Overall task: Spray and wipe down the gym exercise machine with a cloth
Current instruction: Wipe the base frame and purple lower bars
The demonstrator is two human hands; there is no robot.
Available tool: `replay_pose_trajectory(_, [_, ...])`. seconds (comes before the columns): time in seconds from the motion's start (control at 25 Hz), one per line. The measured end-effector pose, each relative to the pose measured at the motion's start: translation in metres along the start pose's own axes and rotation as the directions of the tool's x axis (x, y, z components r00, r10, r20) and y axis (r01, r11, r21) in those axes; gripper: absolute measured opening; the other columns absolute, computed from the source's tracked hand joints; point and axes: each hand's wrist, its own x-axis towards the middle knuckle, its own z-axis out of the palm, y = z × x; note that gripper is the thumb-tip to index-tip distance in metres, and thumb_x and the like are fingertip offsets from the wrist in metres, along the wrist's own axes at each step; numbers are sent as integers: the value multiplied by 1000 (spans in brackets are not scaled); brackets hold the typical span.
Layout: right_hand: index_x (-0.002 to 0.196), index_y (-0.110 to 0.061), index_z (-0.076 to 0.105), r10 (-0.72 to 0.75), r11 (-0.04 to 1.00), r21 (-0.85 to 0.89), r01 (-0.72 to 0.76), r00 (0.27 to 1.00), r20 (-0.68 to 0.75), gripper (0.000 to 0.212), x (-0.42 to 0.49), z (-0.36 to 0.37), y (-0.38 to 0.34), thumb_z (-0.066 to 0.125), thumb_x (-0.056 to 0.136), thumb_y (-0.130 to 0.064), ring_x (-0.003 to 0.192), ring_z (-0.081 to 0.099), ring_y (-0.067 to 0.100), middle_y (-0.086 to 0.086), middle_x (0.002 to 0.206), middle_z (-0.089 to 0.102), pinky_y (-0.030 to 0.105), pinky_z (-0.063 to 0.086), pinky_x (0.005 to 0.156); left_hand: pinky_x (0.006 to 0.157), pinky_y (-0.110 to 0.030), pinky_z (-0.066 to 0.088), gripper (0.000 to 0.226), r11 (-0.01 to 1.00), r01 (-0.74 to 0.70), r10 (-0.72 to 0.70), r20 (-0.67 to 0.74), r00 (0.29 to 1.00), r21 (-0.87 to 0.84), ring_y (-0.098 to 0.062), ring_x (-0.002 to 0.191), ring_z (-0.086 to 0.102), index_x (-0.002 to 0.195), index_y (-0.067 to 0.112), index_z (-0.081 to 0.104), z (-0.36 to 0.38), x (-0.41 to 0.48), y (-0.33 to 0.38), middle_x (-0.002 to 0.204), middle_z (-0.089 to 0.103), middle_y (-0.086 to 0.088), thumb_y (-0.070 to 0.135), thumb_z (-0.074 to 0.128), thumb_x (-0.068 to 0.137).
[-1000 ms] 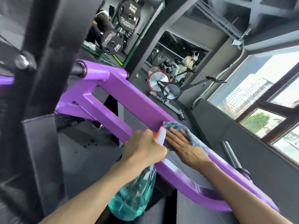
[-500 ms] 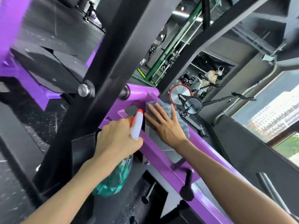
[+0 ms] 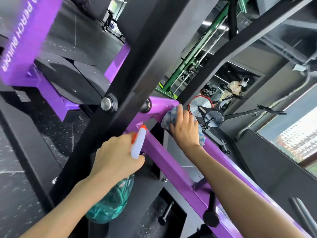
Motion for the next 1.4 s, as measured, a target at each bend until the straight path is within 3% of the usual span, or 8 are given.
replay_pose_trajectory(0.12, [137, 0, 44, 145, 968, 211, -138, 989, -16, 56, 16, -8, -40, 47, 81, -2, 112, 56, 37, 20, 117, 58, 53, 38, 105, 73, -38, 51, 31, 999, -12, 13, -20, 1000, 38, -34, 81, 59, 104, 27, 55, -2, -4, -10, 84, 65, 1, 26, 64, 74])
replay_pose_trajectory(0.24, [141, 0, 40, -84, 974, 204, 94, 995, -60, 61, -52, 18, -54, 35, 80, 3, 134, 41, 32, 17, 143, 44, 49, 23, 112, 76, -41, 52, 38, 1000, -2, 1, -42, 999, -30, -37, 83, 59, 106, 31, 55, -6, -8, -20, 82, 65, -2, 31, 60, 68])
replay_pose_trajectory(0.52, [148, -6, 15, 56, 932, 294, -210, 888, 457, 63, -43, 69, -114, 44, 96, -26, 139, 24, 30, 12, 145, 30, 48, 4, 116, 64, -31, 46, 45, 997, -72, 73, 237, 969, -10, -15, 65, 53, 91, 30, 48, -5, -18, -56, 69, 59, 16, 37, 50, 47])
replay_pose_trajectory(0.72, [119, 1, 57, 113, 972, 173, -160, 961, 253, 52, -35, 78, -125, 67, 74, -24, 94, 63, 30, 13, 100, 61, 46, 50, 90, 58, -28, 34, 49, 913, -248, 170, 250, 953, 323, -16, 72, 56, 102, 32, 49, 6, -20, -73, 69, 58, 8, 41, 39, 55])
replay_pose_trajectory(0.88, [119, -1, 55, 186, 971, 111, -210, 963, 195, 56, -102, 79, -75, 66, 77, -36, 82, 60, 32, 14, 95, 59, 41, 51, 65, 44, -23, 17, 45, 770, -409, 321, 257, 912, 489, -23, 48, 44, 99, 32, 62, 7, -23, -66, 50, 23, 5, 31, 53, 55])
replay_pose_trajectory(1.08, [131, -5, 42, 179, 902, 297, -314, 897, 404, 50, -34, 80, -123, 46, 95, -40, 114, 49, 36, 15, 124, 50, 48, 37, 95, 36, -19, 27, 33, 782, -421, 336, 257, 906, 460, -22, 35, 50, 72, 27, 65, 5, -19, -56, 40, 22, 8, 27, 60, 39])
replay_pose_trajectory(1.24, [132, -7, 43, 208, 967, 111, -229, 962, 177, 60, -108, 79, -84, 63, 83, -35, 102, 57, 27, 9, 113, 58, 41, 47, 80, 66, -28, 39, 24, 875, -150, 48, 226, 973, 460, -22, 89, 64, 101, 31, 58, 16, -21, -53, 79, 62, 5, 29, 60, 77])
replay_pose_trajectory(1.4, [137, -3, 42, 236, 966, 92, -243, 969, 78, 66, -187, 75, -19, 70, 81, -27, 110, 57, 31, 14, 123, 57, 45, 40, 96, 57, -23, 35, 23, 981, 7, -60, 270, 961, 194, -20, 60, 66, 82, 31, 55, 10, -24, -46, 74, 63, 6, 28, 64, 60])
